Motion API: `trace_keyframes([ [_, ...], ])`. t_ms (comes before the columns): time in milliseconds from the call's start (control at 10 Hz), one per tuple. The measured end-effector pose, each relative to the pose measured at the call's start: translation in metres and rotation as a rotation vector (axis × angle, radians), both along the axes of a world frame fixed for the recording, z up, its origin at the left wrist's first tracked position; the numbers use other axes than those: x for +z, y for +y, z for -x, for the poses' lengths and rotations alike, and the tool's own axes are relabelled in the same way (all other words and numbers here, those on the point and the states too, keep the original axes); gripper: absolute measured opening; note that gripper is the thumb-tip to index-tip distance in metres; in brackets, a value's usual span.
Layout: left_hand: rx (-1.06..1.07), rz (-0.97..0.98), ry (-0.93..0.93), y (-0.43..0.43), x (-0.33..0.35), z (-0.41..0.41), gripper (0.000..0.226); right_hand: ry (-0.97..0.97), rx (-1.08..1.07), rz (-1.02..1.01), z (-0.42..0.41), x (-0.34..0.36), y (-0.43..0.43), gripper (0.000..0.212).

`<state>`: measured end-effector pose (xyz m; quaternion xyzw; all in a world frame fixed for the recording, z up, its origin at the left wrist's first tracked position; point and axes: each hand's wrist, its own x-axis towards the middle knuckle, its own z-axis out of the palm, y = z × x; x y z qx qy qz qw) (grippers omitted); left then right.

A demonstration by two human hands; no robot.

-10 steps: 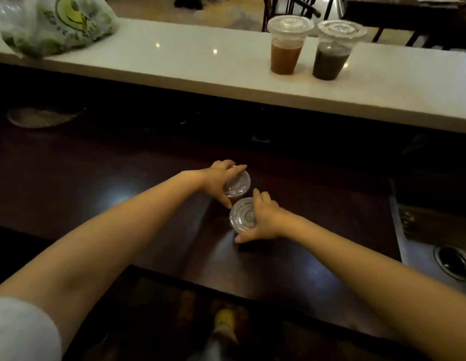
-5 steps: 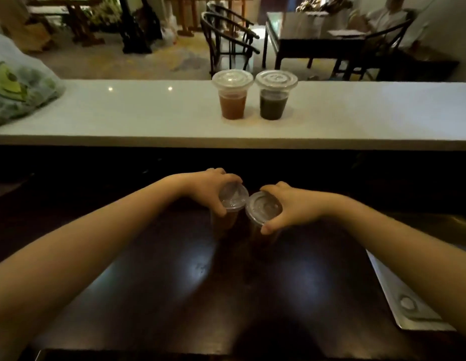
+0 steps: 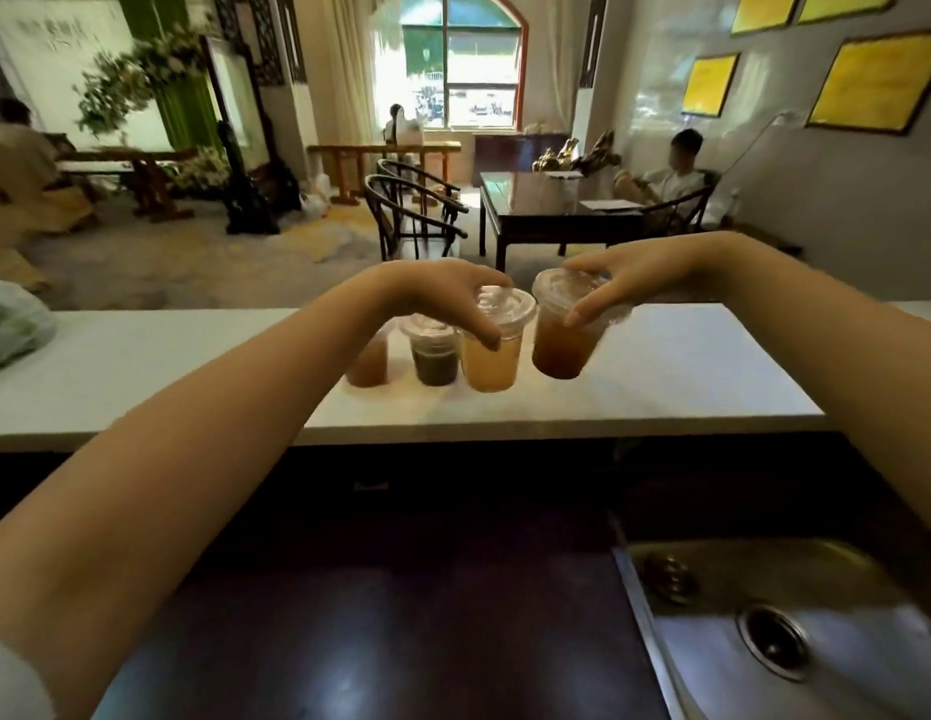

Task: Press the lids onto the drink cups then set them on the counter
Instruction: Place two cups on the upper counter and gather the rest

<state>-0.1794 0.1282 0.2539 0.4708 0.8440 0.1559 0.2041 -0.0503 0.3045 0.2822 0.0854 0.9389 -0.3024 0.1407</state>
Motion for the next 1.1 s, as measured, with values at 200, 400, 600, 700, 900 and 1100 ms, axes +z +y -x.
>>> trace_keyframes([
  [200, 0.166, 0.043, 0.076, 0.054, -0.034, 0.026, 0.088, -0.001, -0.035, -0.117, 0.046, -0.023, 0.053, 0.072],
  [400, 0.265, 0.061, 0.179, 0.076, -0.059, 0.037, 0.090, -0.012, -0.037, -0.102, 0.079, -0.057, 0.082, 0.068],
  [600, 0.288, 0.100, 0.216, 0.078, -0.067, 0.044, 0.090, -0.006, -0.027, -0.098, 0.099, -0.076, 0.092, 0.073],
  [700, 0.311, 0.074, 0.218, 0.079, -0.070, 0.041, 0.091, -0.003, -0.038, -0.118, 0.101, -0.080, 0.092, 0.077],
  [900, 0.317, 0.047, 0.223, 0.083, -0.074, 0.035, 0.092, -0.027, -0.066, -0.125, 0.098, -0.082, 0.092, 0.082],
  [1100, 0.279, 0.222, 0.154, 0.084, -0.061, 0.038, 0.102, -0.115, -0.093, -0.117, 0.091, -0.072, 0.091, 0.097],
])
